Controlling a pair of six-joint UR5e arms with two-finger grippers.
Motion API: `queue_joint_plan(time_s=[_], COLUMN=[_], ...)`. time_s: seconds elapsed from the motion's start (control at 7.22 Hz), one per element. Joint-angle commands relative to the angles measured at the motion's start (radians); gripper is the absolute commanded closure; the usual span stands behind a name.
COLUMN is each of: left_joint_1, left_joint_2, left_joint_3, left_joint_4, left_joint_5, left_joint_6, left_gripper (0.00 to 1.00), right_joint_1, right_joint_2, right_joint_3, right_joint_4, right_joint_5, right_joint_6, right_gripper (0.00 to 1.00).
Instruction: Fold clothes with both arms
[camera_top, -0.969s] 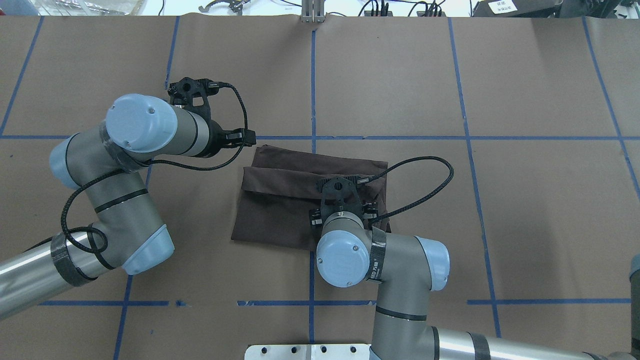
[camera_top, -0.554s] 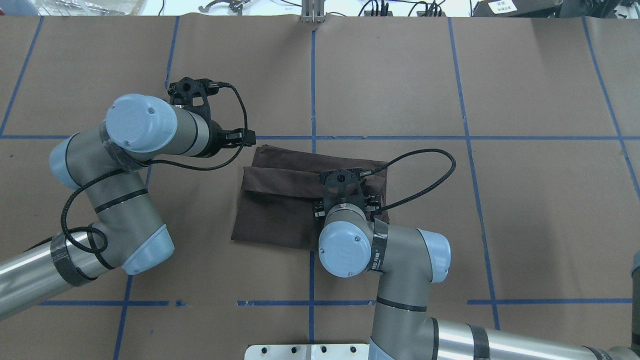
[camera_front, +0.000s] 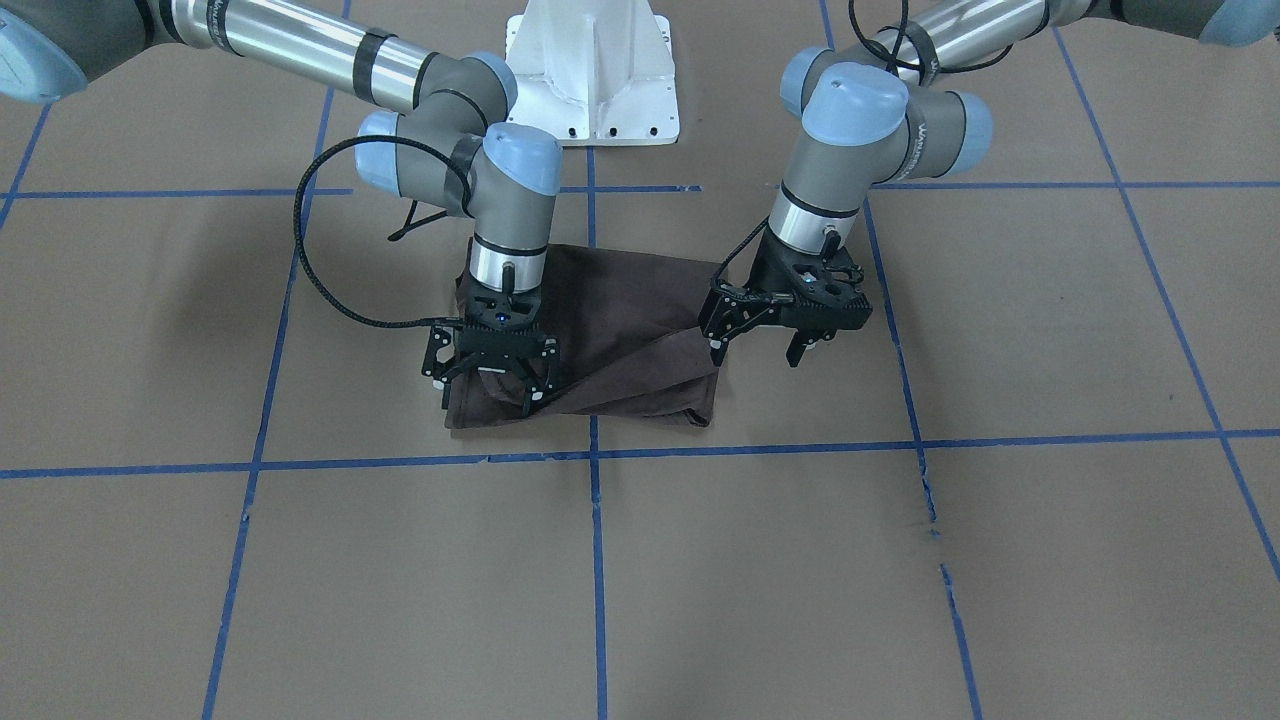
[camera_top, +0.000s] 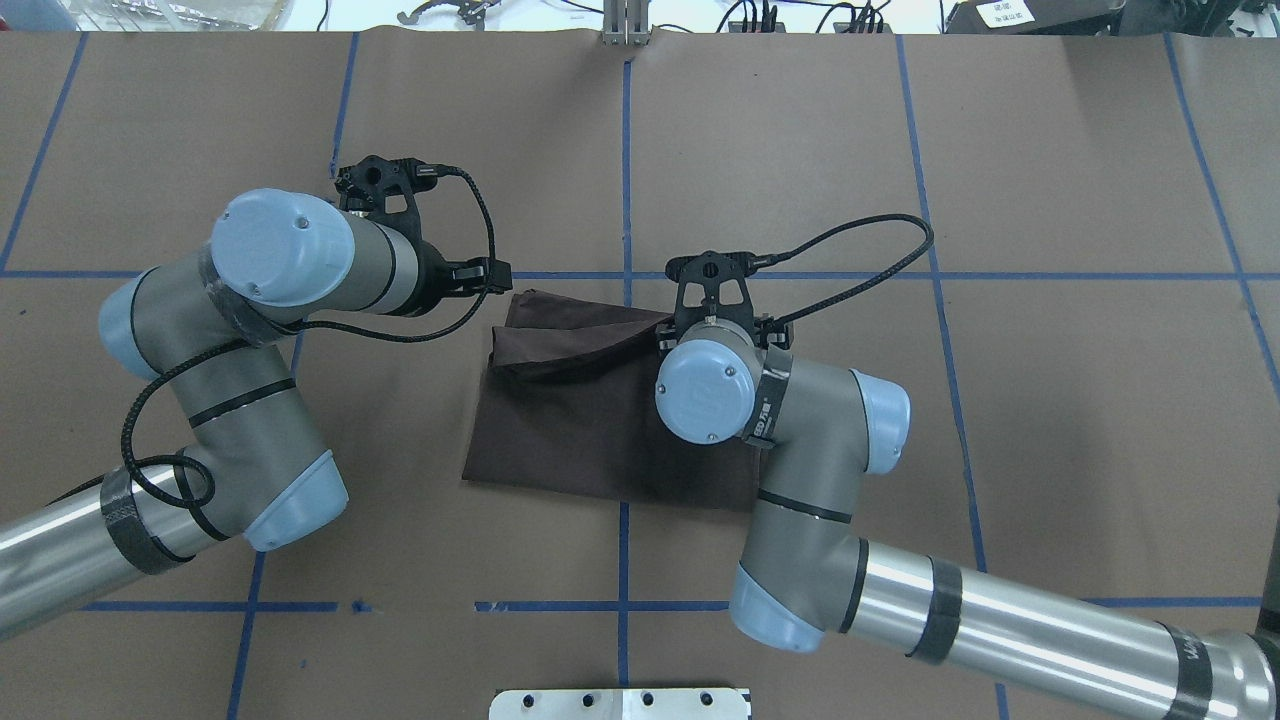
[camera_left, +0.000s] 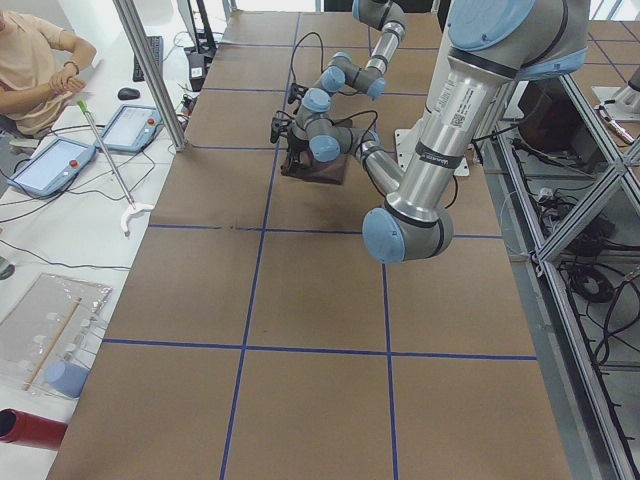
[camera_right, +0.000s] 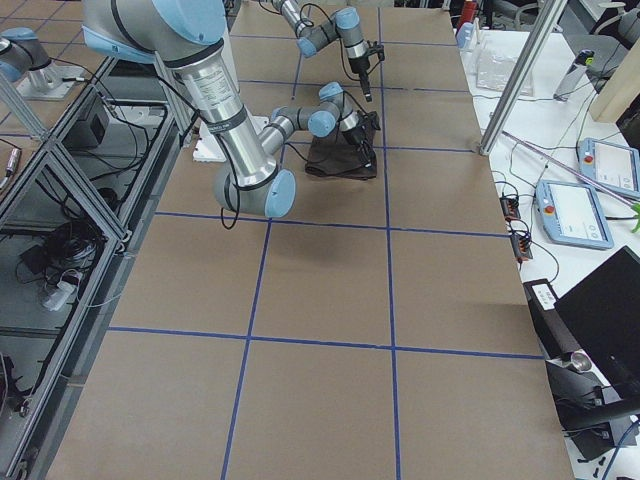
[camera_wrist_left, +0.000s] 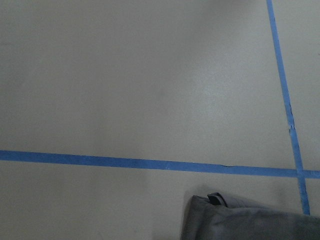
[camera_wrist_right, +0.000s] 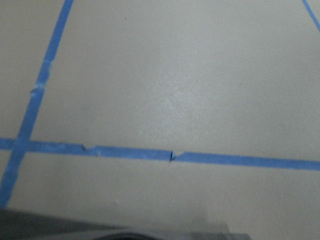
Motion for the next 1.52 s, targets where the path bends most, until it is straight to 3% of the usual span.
queue_joint_plan(time_s=[0.0,0.28,0.42,0.55,1.38], left_joint_1=[0.003,0.05,0.096,0.177,0.184], left_joint_2=[-0.002,-0.011,-0.007,-0.004,0.01], left_joint_3=[0.0,0.017,0.015,0.02,0.021], left_joint_4=[0.0,0.008,0.011,0.015,0.028], left_joint_5=[0.0,0.008,0.027,0.126,0.146], left_joint_6=[-0.003,-0.001,-0.001,-0.001,0.066], left_gripper=[0.0,0.0,0.0,0.0,0.0], right_joint_1=[0.124,0.184,0.184,0.182,0.181], right_joint_2=[0.053,0.053,0.045,0.035,-0.001], right_joint_3=[-0.109,-0.073,-0.038,-0.021,0.013], right_joint_4=[0.001,0.007,0.039,0.042,0.042], right_joint_5=[0.111,0.269,0.287,0.291,0.288], right_joint_6=[-0.018,-0.048,-0.055,-0.057,-0.057], right_gripper=[0.0,0.0,0.0,0.0,0.0])
